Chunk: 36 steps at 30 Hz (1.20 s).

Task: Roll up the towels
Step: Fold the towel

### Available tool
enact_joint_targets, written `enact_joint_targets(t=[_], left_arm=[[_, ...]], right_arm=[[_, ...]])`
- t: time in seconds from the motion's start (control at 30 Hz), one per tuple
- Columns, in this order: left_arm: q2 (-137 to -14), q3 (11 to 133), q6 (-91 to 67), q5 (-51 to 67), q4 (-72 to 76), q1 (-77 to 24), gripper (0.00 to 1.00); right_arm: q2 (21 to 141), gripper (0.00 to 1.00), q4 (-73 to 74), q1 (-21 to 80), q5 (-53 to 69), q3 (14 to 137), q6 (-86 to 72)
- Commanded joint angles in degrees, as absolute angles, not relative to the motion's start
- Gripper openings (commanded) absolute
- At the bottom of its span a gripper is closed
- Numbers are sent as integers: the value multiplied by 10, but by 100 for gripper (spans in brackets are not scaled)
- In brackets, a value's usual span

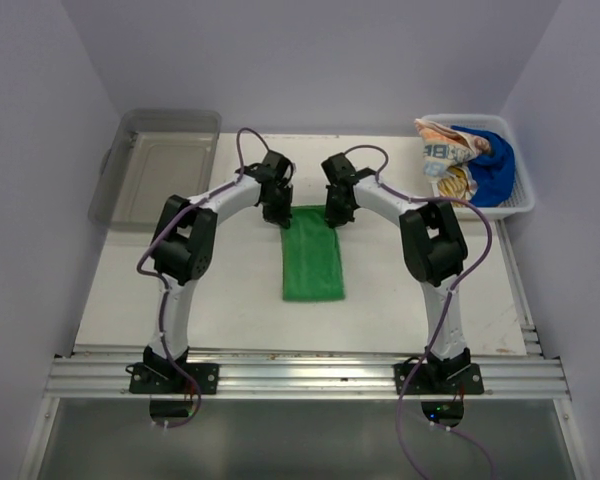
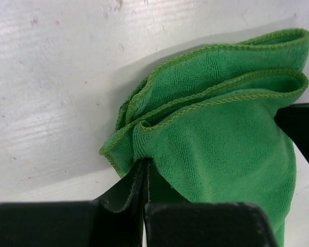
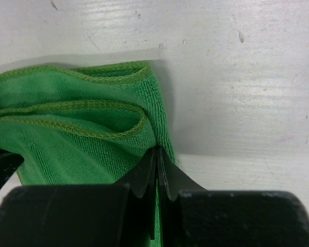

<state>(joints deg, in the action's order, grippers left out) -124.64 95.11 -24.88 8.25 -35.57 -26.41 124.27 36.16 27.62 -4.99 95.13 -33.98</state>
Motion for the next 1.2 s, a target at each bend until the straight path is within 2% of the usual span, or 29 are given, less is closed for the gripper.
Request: enact_joint_targets(t=[0.0,0.17,0.27,0.53,0.6,0.73,0.93,1.17], left_arm=[[-1266,1004,-222,57,-367,-251,0],[-1202,1020,-212,43,-387,-250,0],[-1142,992,-214,48,-389,-251,0],[-954,724,-249,76,-318,-258,2],[-912,660,-272,101,-299,-262,1],[-890,608,-303,132,-258,-278,0],[-941,559,-306,166,-187,-299,0],[-984,542,-296,141,-190,-299,0]], right_arm=[[1228,2,367,272,-60,959,-336],[1129,8,371,272,-73,947,-331],[1081,12,365,273,-74,899,-330],[921,13,333,344,-84,683,-354],[920,13,328,359,-82,675,-367],[966,12,314,363,-61,700,-374],[1030,13,318,362,-49,748,-359],[1084,12,316,355,-69,744,-358]])
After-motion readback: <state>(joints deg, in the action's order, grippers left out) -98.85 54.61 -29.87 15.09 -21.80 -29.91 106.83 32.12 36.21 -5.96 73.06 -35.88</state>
